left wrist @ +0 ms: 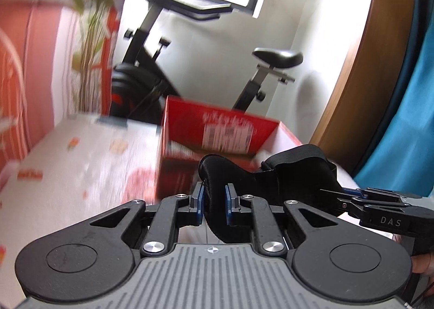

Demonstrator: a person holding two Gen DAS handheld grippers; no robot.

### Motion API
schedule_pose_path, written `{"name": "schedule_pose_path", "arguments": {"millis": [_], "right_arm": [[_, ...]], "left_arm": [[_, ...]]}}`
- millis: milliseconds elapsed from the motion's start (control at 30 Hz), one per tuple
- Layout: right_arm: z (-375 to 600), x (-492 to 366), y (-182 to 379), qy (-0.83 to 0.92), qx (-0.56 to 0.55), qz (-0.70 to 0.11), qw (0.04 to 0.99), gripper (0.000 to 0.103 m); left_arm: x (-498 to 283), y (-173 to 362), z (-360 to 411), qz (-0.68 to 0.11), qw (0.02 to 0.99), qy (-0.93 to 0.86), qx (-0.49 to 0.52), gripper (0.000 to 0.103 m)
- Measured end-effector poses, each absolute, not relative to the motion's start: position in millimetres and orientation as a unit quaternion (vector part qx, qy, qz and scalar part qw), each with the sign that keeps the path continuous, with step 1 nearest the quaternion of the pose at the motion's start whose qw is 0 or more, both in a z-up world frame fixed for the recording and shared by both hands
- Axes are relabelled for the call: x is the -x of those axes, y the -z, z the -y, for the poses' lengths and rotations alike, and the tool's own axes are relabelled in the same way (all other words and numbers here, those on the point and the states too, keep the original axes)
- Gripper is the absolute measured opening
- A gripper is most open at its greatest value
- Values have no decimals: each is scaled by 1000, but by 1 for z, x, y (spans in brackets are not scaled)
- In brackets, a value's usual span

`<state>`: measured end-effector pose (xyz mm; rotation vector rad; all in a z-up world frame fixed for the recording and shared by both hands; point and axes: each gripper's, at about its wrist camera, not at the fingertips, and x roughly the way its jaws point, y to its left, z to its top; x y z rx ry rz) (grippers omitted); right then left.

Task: Organize soft objects
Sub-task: 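Carry the black eye mask with the left tool into the red box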

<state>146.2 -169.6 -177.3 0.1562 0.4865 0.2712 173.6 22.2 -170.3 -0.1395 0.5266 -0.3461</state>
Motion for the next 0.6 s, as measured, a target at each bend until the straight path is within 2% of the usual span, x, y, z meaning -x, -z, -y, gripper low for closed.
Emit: {"name": "schedule_pose_path", "arguments": {"millis": [300,600], "right_arm": [[187,-228,135,-128,-53,-264,954,29],[205,-338,146,-79,-45,-333,939,29]], "left_arm": [[-249,129,5,-235,956,174,26,16],[-348,135,51,-272,947,166,-36,16]]}}
